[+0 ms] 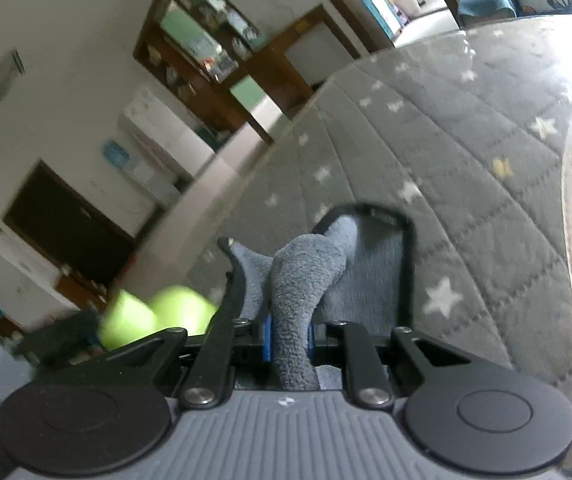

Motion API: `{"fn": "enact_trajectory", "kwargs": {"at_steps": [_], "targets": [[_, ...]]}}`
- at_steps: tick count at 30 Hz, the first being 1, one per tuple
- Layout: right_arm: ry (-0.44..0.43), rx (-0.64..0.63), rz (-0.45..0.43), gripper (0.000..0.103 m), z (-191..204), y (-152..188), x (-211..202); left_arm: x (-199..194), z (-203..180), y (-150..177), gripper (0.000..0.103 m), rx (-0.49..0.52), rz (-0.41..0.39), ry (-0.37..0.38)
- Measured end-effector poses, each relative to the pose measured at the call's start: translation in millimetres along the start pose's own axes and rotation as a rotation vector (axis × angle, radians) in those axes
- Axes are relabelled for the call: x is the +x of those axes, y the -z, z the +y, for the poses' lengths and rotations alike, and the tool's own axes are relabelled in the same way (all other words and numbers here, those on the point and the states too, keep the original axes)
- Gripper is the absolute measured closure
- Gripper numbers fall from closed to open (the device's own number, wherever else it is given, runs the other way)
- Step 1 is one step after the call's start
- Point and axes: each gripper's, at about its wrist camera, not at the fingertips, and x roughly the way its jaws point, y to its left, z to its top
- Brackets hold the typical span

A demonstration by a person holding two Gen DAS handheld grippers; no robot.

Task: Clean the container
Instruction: 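Wipe the towel down the bottle's side with the right gripper, then wipe the towel across the bottle's cap and body with the right gripper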

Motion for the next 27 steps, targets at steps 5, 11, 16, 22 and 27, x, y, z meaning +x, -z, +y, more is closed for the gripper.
{"fn": "enact_trajectory", "kwargs": {"at_steps": [5, 11, 16, 22, 27], "targets": [[0.05, -0.028, 0.043, 0.088, -3.3, 17.7, 3.1, -4.1, 1.3, 2.9, 0.034, 0.014, 0.008, -0.01], [0.077, -0.078, 0.057, 0.088, 7.2, 33.2, -7.1, -9.3, 3.0, 5.5, 0.032, -0.006, 0.017, -0.024], [0.054, -0.065, 0.03, 0.088, 13.9, 37.1, -26.6, -6.1, 1.4, 6.3, 0.033, -0.026, 0.02, -0.022], [-0.026, -0.09, -0.09, 0.088, 37.0, 9.5, -55.5, 1.0, 0.7, 6.7, 0.035, -0.017, 0.027, -0.031], [-0.043, -0.116, -0.082, 0.088, 45.9, -7.7, -43.4, -0.1, 3.6, 8.8, 0.035, -0.017, 0.023, -0.024]]}}
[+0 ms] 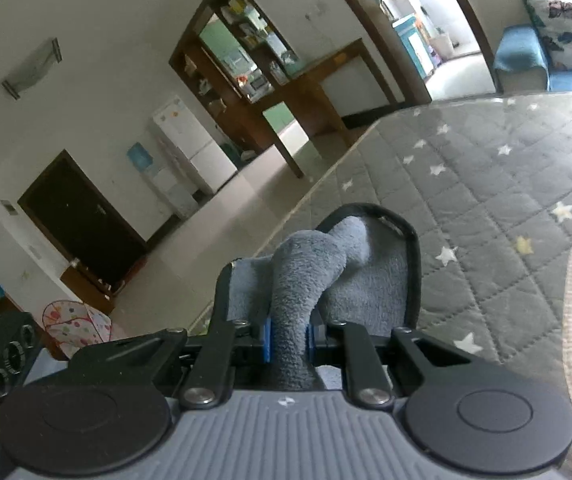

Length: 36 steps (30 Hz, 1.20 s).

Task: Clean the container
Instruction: 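Wipe the towel across the bottle's cap and body with the right gripper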

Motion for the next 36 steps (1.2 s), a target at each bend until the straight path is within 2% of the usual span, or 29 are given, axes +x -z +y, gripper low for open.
{"fn": "enact_trajectory", "kwargs": {"at_steps": [10, 14, 20, 26, 30, 36], "targets": [[-0.005, 0.116, 0.081, 0.088, -31.9, 15.5, 36.5, -1.9, 1.6, 1.3, 0.035, 0.006, -0.001, 0.016], [0.058, 0.081, 0.148, 0.088, -38.9, 28.8, 48.9, -4.2, 3.6, 0.9, 0.035, 0.017, 0.001, 0.016], [0.087, 0.032, 0.165, 0.088, -32.3, 42.6, 41.6, -12.7, 8.4, 3.3, 0.035, 0.034, 0.014, -0.003], [0.104, -0.02, 0.178, 0.088, -15.6, 58.1, 24.2, -19.7, 14.4, 8.8, 0.035, -0.009, 0.026, -0.03], [0.092, -0.006, 0.16, 0.088, -10.6, 57.3, 9.4, -17.4, 9.9, 9.7, 0.035, -0.02, 0.023, -0.027], [-0.01, 0.009, 0.017, 0.088, 5.6, 25.0, -18.3, -10.2, 9.8, 8.7, 0.036, -0.061, 0.024, -0.024]]}}
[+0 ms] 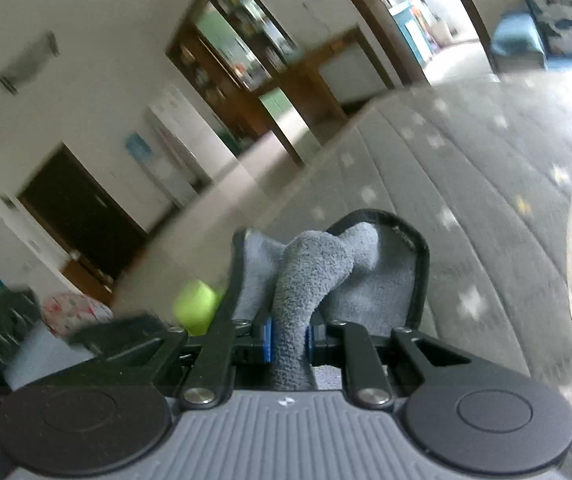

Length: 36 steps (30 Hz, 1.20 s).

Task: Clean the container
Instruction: 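Wipe the towel across the bottle's cap and body with the right gripper, then rub the towel along the bottle's side with the right gripper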

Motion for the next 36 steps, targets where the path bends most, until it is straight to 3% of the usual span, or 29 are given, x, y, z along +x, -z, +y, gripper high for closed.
{"fn": "enact_trajectory", "kwargs": {"at_steps": [5, 8, 12, 17, 19, 23, 27, 29, 31, 36], "targets": [[-0.01, -0.029, 0.003, 0.087, 5.5, -12.8, 15.5, 0.5, -1.4, -0.3, 0.036, 0.011, -0.008, -0.006], [-0.011, 0.016, 0.007, 0.087, -1.9, -13.5, 26.7, -0.4, 1.7, -0.1, 0.036, 0.014, -0.009, 0.005], [0.047, 0.017, 0.071, 0.087, -17.0, -3.4, 48.1, -2.0, 1.9, -0.4, 0.036, 0.037, -0.012, 0.005], [0.149, -0.076, 0.153, 0.087, -19.9, 23.4, 51.6, -6.7, 4.6, 1.1, 0.037, 0.053, -0.012, -0.004], [0.187, -0.128, 0.139, 0.087, -13.2, 27.5, 40.1, -7.2, 3.9, 2.1, 0.037, 0.049, -0.007, -0.007], [0.371, -0.263, 0.067, 0.087, 2.6, 26.2, 17.6, -5.8, 0.2, 1.7, 0.037, 0.035, -0.009, -0.012], [0.446, -0.402, 0.074, 0.087, 21.7, 35.3, 9.4, -8.4, -0.6, -0.1, 0.036, 0.013, -0.019, -0.008], [0.438, -0.45, 0.096, 0.087, 31.3, 47.0, 11.8, -9.3, -0.8, -0.6, 0.036, -0.005, -0.022, -0.013], [0.372, -0.437, 0.107, 0.088, 38.6, 56.1, 17.0, -10.1, -0.5, -0.1, 0.036, -0.026, -0.023, -0.019], [0.151, -0.163, 0.05, 0.089, 28.6, 45.3, 4.5, -8.6, 0.7, -0.6, 0.036, -0.045, -0.02, -0.031]]}}
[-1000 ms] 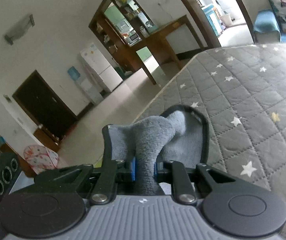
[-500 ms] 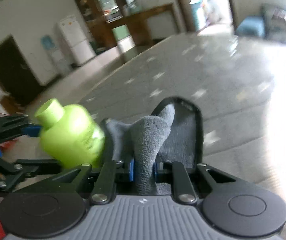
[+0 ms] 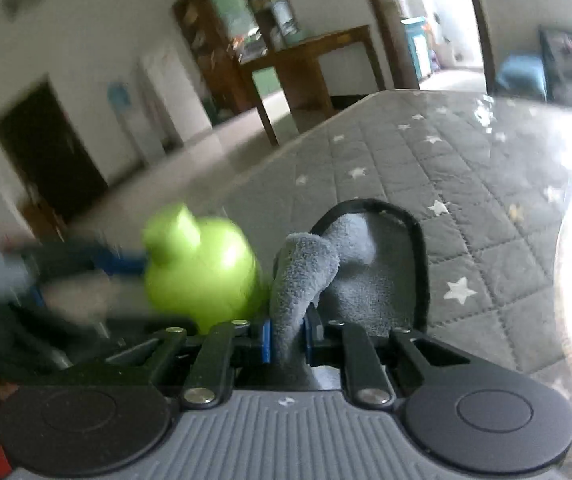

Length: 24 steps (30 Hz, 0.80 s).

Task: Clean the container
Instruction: 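Rub the towel along the bottle's side with the right gripper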

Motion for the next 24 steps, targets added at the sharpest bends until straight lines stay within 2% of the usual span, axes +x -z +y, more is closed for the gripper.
{"fn": "enact_trajectory", "kwargs": {"at_steps": [5, 7, 10, 17, 24], "targets": [[-0.176, 0.183, -0.082, 0.089, -26.0, -17.7, -23.6, 0.2, 0.7, 1.6, 0.036, 0.006, -0.008, 0.013], [-0.212, 0.212, -0.094, 0.089, -29.3, -32.1, -14.8, 0.6, 1.2, 1.6, 0.036, 0.006, -0.011, 0.015], [-0.23, 0.236, -0.079, 0.089, -46.5, -47.8, 13.3, 0.9, 0.9, 2.4, 0.036, 0.014, -0.012, 0.014], [-0.189, 0.306, 0.042, 0.089, -70.8, -30.5, 58.3, 5.0, -1.4, 5.8, 0.033, 0.023, -0.015, 0.011], [-0.194, 0.358, 0.082, 0.089, -82.2, -5.4, 53.8, 4.8, -1.3, 3.7, 0.034, 0.037, -0.007, 0.01]]}}
